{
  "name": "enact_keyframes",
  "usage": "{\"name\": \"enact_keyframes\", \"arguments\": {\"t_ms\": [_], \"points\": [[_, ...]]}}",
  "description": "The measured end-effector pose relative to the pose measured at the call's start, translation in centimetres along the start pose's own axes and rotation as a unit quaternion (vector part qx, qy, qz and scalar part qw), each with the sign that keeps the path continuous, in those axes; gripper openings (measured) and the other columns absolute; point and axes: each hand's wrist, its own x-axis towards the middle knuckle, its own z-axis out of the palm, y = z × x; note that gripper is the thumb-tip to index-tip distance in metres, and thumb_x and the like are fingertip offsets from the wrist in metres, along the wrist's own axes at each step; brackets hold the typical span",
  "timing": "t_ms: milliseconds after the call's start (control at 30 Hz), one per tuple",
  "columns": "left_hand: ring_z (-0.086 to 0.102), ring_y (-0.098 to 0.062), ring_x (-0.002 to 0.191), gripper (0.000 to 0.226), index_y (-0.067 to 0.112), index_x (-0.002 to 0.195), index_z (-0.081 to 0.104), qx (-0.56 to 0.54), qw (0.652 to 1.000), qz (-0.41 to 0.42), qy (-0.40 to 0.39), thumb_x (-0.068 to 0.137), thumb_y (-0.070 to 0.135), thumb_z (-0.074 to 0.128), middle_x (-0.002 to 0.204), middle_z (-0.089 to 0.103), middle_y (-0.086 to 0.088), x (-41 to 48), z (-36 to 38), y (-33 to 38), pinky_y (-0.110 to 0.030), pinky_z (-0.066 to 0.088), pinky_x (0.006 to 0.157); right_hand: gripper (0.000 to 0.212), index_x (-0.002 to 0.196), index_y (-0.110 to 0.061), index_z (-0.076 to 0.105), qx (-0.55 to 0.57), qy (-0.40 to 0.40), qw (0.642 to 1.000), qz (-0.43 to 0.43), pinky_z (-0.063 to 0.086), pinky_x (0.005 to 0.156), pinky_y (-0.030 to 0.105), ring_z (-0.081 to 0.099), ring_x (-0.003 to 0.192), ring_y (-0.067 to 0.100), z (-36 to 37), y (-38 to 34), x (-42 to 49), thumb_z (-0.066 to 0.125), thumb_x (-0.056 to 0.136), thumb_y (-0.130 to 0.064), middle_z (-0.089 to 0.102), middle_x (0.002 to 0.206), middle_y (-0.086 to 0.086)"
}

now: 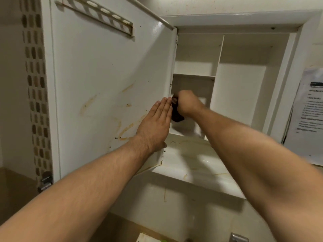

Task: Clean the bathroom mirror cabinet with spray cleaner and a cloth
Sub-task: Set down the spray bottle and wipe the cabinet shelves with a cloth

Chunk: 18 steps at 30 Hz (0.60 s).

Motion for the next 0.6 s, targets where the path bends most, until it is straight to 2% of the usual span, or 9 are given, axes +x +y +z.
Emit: {"name": "enact_keyframes", "arguments": {"t_ms": [67, 133, 200, 267, 300, 367, 467, 533, 600], "points": [[-0.018, -0.041, 0.155, 0.137, -0.009, 0.156, -0.014, -0.002, 1.000, -0.005, -0.001, 0.081, 0.077, 0.062, 0.164, -0.024, -0.030, 0.1, 0.1, 0.1, -0.049, -0.011, 0.127, 0.012, 0.083, -0.018, 0.064, 0.061, 0.025, 0.998, -0.007, 0.052, 0.065, 0.028, 0.065, 0.075, 0.019, 3.7, -0.4, -2.0, 0.070, 0.082, -0.008, 0.066, 0.079, -0.002], [-0.021, -0.041, 0.154, 0.136, -0.009, 0.156, -0.014, 0.005, 1.000, -0.008, -0.002, 0.081, 0.077, 0.060, 0.162, -0.027, -0.030, 0.2, 0.3, 0.2, -0.050, -0.013, 0.126, 0.019, 0.082, -0.018, 0.063, 0.083, -0.020, 0.996, -0.015, 0.053, 0.070, 0.033, 0.066, 0.077, 0.021, 5.3, 0.5, -3.6, 0.067, 0.082, 0.000, 0.069, 0.083, 0.000], [-0.022, -0.043, 0.154, 0.135, -0.008, 0.156, -0.015, 0.006, 1.000, -0.007, -0.001, 0.082, 0.077, 0.059, 0.161, -0.030, -0.031, 0.2, 0.4, 0.3, -0.051, -0.013, 0.125, 0.022, 0.080, -0.024, 0.065, 0.009, -0.095, 0.994, -0.049, 0.051, 0.071, 0.032, 0.064, 0.076, 0.019, 3.9, 1.4, -3.8, 0.069, 0.084, -0.002, 0.069, 0.084, -0.002], [-0.023, -0.044, 0.153, 0.135, -0.008, 0.156, -0.016, 0.006, 1.000, -0.008, 0.004, 0.083, 0.077, 0.059, 0.160, -0.032, -0.032, 0.1, 0.6, 0.3, -0.052, -0.013, 0.126, 0.013, 0.079, -0.019, 0.065, -0.135, -0.147, 0.977, -0.073, 0.050, 0.064, 0.030, 0.060, 0.067, 0.017, 1.3, 1.6, -2.8, 0.072, 0.090, -0.016, 0.065, 0.080, -0.001], [-0.024, -0.044, 0.153, 0.135, -0.009, 0.155, -0.016, 0.008, 1.000, -0.006, 0.004, 0.083, 0.077, 0.059, 0.159, -0.033, -0.033, 0.1, 0.7, 0.3, -0.052, -0.014, 0.125, 0.018, 0.077, -0.017, 0.059, -0.184, -0.155, 0.968, -0.063, 0.047, 0.059, 0.028, 0.056, 0.062, 0.015, 0.0, 1.4, -2.2, 0.069, 0.093, -0.018, 0.060, 0.077, -0.001], [-0.025, -0.046, 0.152, 0.135, -0.010, 0.154, -0.018, 0.016, 1.000, 0.000, 0.002, 0.083, 0.077, 0.058, 0.158, -0.034, -0.034, 0.1, 0.7, 0.2, -0.053, -0.016, 0.124, 0.019, 0.080, -0.013, 0.053, -0.277, -0.133, 0.950, -0.055, 0.045, 0.058, 0.029, 0.052, 0.062, 0.018, -2.2, 1.1, -1.3, 0.062, 0.097, -0.015, 0.048, 0.074, 0.000], [-0.024, -0.047, 0.152, 0.136, -0.011, 0.153, -0.018, 0.010, 1.000, -0.004, 0.007, 0.083, 0.077, 0.058, 0.158, -0.033, -0.035, 0.1, 0.8, 0.4, -0.054, -0.015, 0.124, 0.013, 0.091, -0.007, 0.068, -0.348, -0.034, 0.934, -0.079, 0.046, 0.062, 0.036, 0.058, 0.075, 0.028, -3.6, 1.3, -1.8, 0.061, 0.096, -0.017, 0.051, 0.075, 0.004], [-0.024, -0.047, 0.152, 0.136, -0.012, 0.153, -0.018, 0.002, 1.000, -0.008, 0.003, 0.083, 0.076, 0.059, 0.158, -0.032, -0.035, 0.2, 0.6, 0.8, -0.054, -0.015, 0.124, 0.018, 0.105, -0.008, 0.073, -0.364, -0.027, 0.926, -0.092, 0.046, 0.065, 0.037, 0.062, 0.093, 0.031, -2.0, 2.1, -3.2, 0.066, 0.094, -0.021, 0.062, 0.097, 0.009], [-0.024, -0.047, 0.152, 0.136, -0.012, 0.153, -0.019, -0.001, 1.000, -0.019, -0.004, 0.084, 0.076, 0.058, 0.158, -0.032, -0.036, 0.2, 0.4, 1.1, -0.054, -0.016, 0.122, 0.033, 0.123, -0.006, 0.068, -0.387, -0.064, 0.917, -0.077, 0.047, 0.073, 0.040, 0.059, 0.110, 0.033, 0.7, 2.3, -4.8, 0.066, 0.096, -0.024, 0.058, 0.125, 0.014]]}}
